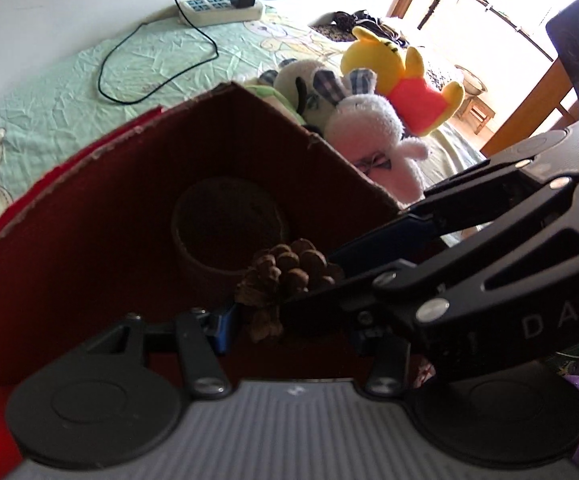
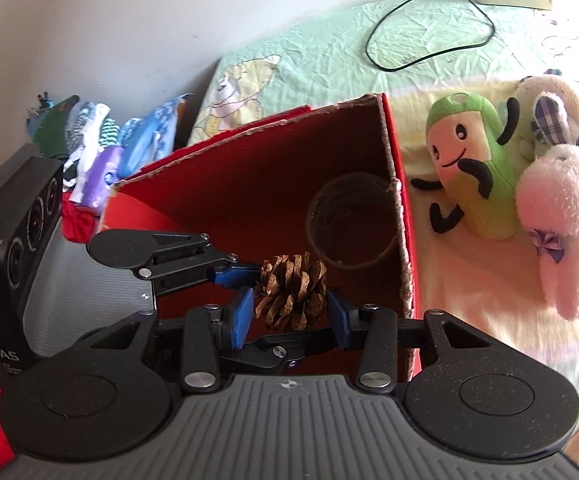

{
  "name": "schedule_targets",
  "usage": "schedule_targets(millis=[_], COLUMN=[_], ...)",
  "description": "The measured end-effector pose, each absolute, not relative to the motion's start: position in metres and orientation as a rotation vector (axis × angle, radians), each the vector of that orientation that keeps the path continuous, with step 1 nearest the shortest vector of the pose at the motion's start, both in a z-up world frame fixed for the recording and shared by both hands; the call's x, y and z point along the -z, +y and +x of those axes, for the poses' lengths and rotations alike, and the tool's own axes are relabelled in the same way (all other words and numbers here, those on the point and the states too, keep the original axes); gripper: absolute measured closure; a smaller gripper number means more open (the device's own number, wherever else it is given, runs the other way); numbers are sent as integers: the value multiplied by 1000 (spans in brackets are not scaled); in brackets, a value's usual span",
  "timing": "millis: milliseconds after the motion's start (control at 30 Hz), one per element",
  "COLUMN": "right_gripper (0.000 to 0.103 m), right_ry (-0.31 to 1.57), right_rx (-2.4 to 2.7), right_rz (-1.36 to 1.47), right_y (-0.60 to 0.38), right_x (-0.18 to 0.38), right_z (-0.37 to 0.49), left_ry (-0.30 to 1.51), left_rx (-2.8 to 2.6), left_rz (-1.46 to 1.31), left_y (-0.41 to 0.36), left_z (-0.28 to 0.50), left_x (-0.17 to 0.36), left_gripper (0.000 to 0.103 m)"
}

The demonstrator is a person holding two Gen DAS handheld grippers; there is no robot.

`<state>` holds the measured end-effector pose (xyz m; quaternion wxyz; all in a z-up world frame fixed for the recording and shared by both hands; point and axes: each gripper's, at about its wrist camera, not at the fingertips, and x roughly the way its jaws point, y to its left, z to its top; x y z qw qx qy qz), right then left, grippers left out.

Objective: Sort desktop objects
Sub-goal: 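Lift the pine cone with the right tool and carry it over the red box, then lower the pine cone into the red box and open the right tool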

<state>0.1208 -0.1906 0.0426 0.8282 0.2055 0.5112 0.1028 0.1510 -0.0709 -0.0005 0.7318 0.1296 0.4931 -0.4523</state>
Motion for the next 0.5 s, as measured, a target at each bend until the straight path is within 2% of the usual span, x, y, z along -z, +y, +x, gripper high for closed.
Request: schedule_targets(millis=[167,333,500], right_gripper=[54,53,67], right_ry=[1065,951,898], right_rx=[-158,-112,-90], right_rz=[442,543,568], right_y=[-198,-210,-209], right_x=[-41,-43,-36], right_z=[118,106,101], left_ry=[1138,1196,1315], left_rx=[1009,1046,1066], left_rz=[300,279,245], left_y=[-78,-82,-93], left_z=[156,161,173], left_x=[8,14,28], left_gripper=[52,52,52])
